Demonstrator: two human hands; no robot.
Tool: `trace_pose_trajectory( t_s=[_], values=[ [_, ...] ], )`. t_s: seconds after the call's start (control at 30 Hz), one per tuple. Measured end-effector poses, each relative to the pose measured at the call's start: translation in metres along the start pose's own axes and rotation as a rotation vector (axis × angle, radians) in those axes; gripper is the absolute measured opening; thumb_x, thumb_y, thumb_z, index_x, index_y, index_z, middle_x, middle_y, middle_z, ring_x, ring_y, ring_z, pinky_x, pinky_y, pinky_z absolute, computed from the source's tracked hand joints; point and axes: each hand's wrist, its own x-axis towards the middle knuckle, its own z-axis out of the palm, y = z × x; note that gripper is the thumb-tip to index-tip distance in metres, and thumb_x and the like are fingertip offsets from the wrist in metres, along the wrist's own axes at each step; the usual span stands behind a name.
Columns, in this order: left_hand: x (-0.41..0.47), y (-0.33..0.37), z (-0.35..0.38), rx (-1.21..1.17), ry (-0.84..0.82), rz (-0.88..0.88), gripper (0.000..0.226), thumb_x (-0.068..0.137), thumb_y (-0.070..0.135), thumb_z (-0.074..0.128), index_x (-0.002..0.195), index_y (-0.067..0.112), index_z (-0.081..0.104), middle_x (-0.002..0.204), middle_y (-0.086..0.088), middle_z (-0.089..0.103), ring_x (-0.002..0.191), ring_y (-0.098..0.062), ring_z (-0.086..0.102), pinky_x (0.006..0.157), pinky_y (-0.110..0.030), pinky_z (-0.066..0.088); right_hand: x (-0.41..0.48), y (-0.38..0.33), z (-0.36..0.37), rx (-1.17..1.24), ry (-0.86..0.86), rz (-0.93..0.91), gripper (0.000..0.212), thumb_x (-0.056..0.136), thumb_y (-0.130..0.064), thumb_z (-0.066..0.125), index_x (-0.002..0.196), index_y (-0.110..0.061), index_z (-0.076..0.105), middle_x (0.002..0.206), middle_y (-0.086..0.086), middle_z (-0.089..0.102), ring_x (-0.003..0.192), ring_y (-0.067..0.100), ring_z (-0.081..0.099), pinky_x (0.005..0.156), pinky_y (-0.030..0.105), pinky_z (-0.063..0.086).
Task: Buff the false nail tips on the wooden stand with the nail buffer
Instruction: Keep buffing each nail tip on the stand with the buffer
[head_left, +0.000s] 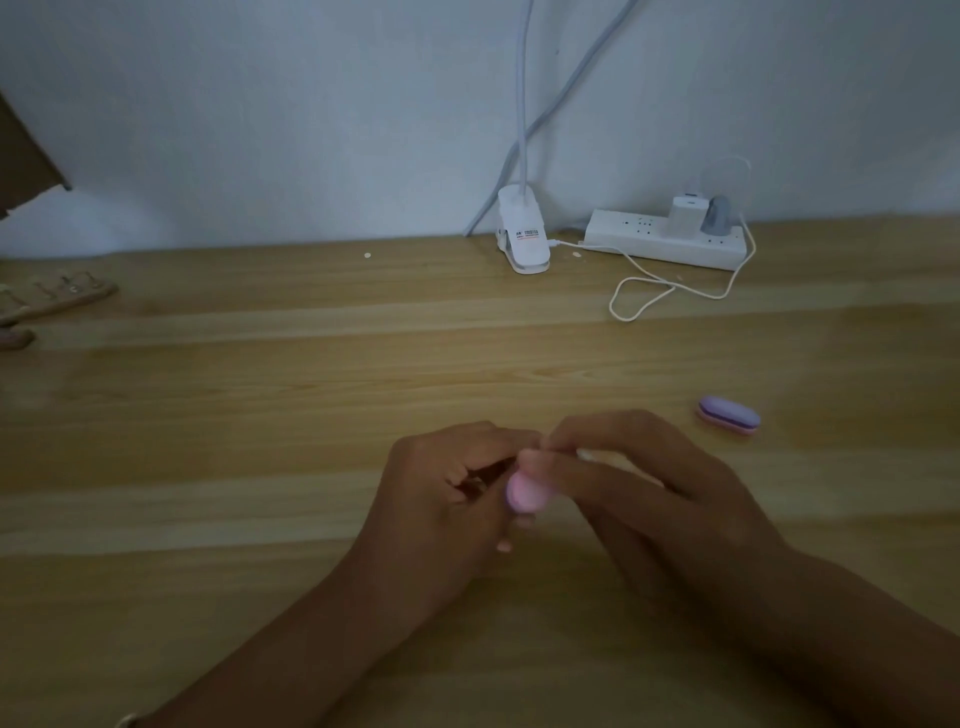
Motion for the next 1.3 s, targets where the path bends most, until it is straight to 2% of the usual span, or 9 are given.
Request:
trace_pose_trajectory(
  t_s=[0.2, 0.3, 0.47, 0.6, 0.73, 0.9, 1.13, 1.23, 1.3],
  values=[
    [0.003, 0.001, 0.000, -0.079, 0.048, -0.107, 0.012, 0.087, 0.012, 0.070, 0.097, 0.013, 0.078, 0.072, -0.001, 0.071, 0.055, -0.011, 0.067, 0.043, -0.026, 0.052, 0.005, 0.011, -0.010, -0.003, -0.002, 0.075, 0.030, 0.092, 0.007, 0.061, 0.115, -0.008, 0.071, 0.110, 0.008, 0.066, 0.100, 0.014, 0.065, 0.092, 0.018, 0.045],
    [0.003, 0.002, 0.000, -0.152, 0.038, -0.147, 0.016, 0.087, 0.009, 0.067, 0.099, 0.007, 0.076, 0.074, -0.004, 0.074, 0.059, -0.015, 0.069, 0.043, -0.026, 0.052, 0.001, -0.001, -0.003, 0.193, -0.019, 0.099, 0.024, 0.105, -0.020, 0.054, 0.120, -0.028, 0.070, 0.114, -0.009, 0.067, 0.102, 0.005, 0.066, 0.091, 0.015, 0.047],
    [0.005, 0.006, 0.000, -0.284, 0.047, -0.208, 0.016, 0.084, 0.012, 0.064, 0.094, 0.008, 0.075, 0.072, -0.006, 0.072, 0.059, -0.018, 0.069, 0.041, -0.026, 0.052, 0.003, 0.012, -0.007, -0.016, 0.052, 0.026, 0.028, 0.093, 0.000, 0.061, 0.119, -0.010, 0.066, 0.109, 0.007, 0.065, 0.104, 0.010, 0.061, 0.096, 0.015, 0.042],
    [0.004, 0.005, 0.000, -0.318, 0.049, -0.220, 0.018, 0.088, 0.001, 0.060, 0.096, 0.007, 0.075, 0.075, -0.008, 0.074, 0.058, -0.021, 0.070, 0.041, -0.025, 0.052, 0.000, 0.005, 0.000, -0.009, 0.056, -0.032, 0.031, 0.093, -0.001, 0.064, 0.122, -0.012, 0.068, 0.111, 0.008, 0.066, 0.107, 0.008, 0.061, 0.096, 0.017, 0.044],
    [0.005, 0.006, 0.000, -0.366, 0.032, -0.268, 0.015, 0.085, 0.012, 0.062, 0.091, 0.009, 0.076, 0.072, -0.009, 0.071, 0.056, -0.020, 0.068, 0.041, -0.025, 0.051, 0.003, 0.015, -0.006, -0.033, 0.093, 0.012, 0.023, 0.092, -0.001, 0.063, 0.112, -0.005, 0.072, 0.107, 0.007, 0.065, 0.103, 0.012, 0.061, 0.099, 0.015, 0.040],
    [0.005, 0.006, -0.001, -0.378, 0.006, -0.253, 0.017, 0.087, 0.013, 0.059, 0.090, 0.007, 0.075, 0.071, -0.008, 0.072, 0.055, -0.023, 0.069, 0.042, -0.025, 0.051, 0.002, 0.007, -0.002, -0.020, 0.085, -0.037, 0.028, 0.092, 0.000, 0.065, 0.119, -0.010, 0.066, 0.111, 0.006, 0.066, 0.106, 0.009, 0.061, 0.098, 0.015, 0.041],
    [0.007, 0.002, -0.006, -0.377, 0.039, -0.169, 0.018, 0.087, 0.012, 0.060, 0.088, 0.001, 0.074, 0.071, -0.010, 0.070, 0.059, -0.024, 0.069, 0.050, -0.030, 0.056, 0.010, 0.026, -0.015, -0.049, 0.171, 0.291, 0.019, 0.085, -0.001, 0.070, 0.103, -0.008, 0.070, 0.103, 0.003, 0.065, 0.098, 0.005, 0.059, 0.087, 0.004, 0.036],
    [0.010, 0.000, -0.011, -0.201, 0.199, -0.007, 0.014, 0.085, 0.009, 0.065, 0.094, 0.003, 0.074, 0.081, -0.009, 0.072, 0.073, -0.021, 0.070, 0.067, -0.028, 0.057, 0.009, 0.023, -0.013, 0.077, 0.189, 0.330, 0.019, 0.084, 0.001, 0.069, 0.100, -0.009, 0.065, 0.102, -0.004, 0.061, 0.093, 0.013, 0.061, 0.084, 0.011, 0.042],
    [0.014, -0.004, -0.014, -0.064, 0.271, 0.018, 0.016, 0.082, 0.013, 0.069, 0.096, 0.010, 0.075, 0.089, -0.006, 0.070, 0.085, -0.014, 0.065, 0.079, -0.025, 0.052, 0.007, 0.022, -0.008, 0.151, 0.164, 0.339, 0.019, 0.083, 0.002, 0.067, 0.099, -0.008, 0.063, 0.102, -0.003, 0.061, 0.090, 0.018, 0.062, 0.079, 0.030, 0.049]
  ],
)
